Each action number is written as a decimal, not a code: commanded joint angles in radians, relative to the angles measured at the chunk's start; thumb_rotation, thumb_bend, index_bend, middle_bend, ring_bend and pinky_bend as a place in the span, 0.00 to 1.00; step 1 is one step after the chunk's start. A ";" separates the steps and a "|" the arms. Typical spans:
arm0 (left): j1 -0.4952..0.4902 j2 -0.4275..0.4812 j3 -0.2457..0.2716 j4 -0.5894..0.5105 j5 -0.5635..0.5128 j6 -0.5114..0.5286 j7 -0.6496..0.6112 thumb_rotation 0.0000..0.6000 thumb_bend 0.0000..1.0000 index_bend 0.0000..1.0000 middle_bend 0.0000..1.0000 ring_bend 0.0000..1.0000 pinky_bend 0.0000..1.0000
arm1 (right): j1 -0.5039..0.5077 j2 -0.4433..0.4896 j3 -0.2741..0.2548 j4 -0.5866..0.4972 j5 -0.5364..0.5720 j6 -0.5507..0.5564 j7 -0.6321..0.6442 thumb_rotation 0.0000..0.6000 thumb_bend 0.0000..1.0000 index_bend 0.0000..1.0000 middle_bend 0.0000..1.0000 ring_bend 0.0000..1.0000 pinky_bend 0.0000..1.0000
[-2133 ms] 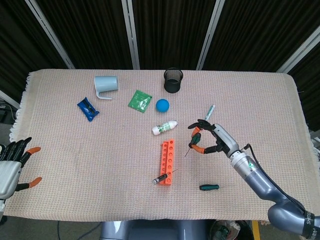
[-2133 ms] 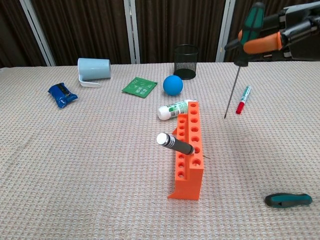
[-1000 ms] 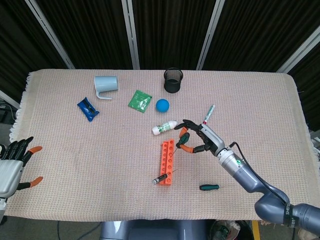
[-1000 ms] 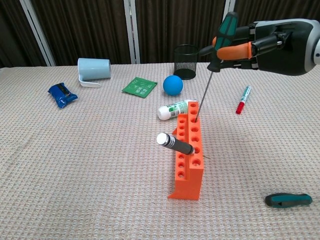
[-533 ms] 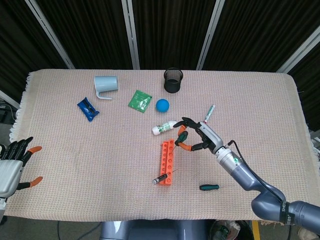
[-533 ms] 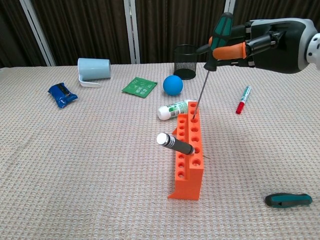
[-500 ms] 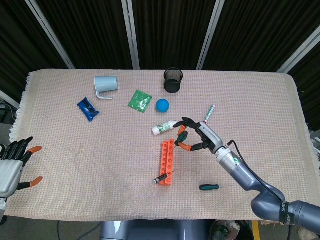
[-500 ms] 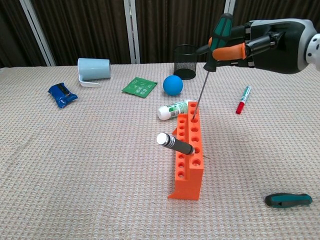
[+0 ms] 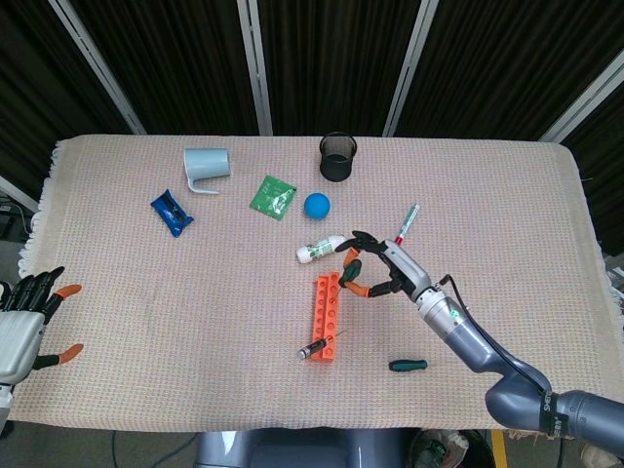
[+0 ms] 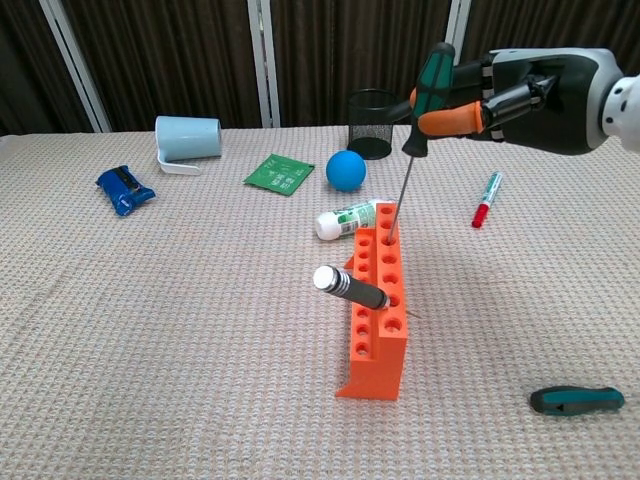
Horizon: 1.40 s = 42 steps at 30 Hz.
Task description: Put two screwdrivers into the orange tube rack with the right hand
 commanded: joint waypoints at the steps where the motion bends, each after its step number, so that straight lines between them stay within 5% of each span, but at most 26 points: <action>1: 0.000 0.000 0.001 0.001 0.000 0.000 0.000 1.00 0.11 0.20 0.00 0.00 0.00 | 0.002 -0.004 -0.006 -0.001 -0.015 0.007 -0.001 1.00 0.42 0.66 0.26 0.00 0.00; 12: 0.000 -0.005 0.003 0.007 -0.002 -0.006 -0.004 1.00 0.11 0.21 0.00 0.00 0.00 | 0.023 -0.053 -0.049 0.037 -0.086 0.052 -0.060 1.00 0.42 0.66 0.26 0.00 0.00; 42: -0.003 -0.022 0.004 0.039 -0.013 -0.019 -0.027 1.00 0.11 0.21 0.00 0.00 0.00 | 0.065 -0.130 -0.090 0.081 0.035 0.013 -0.279 1.00 0.30 0.61 0.25 0.00 0.00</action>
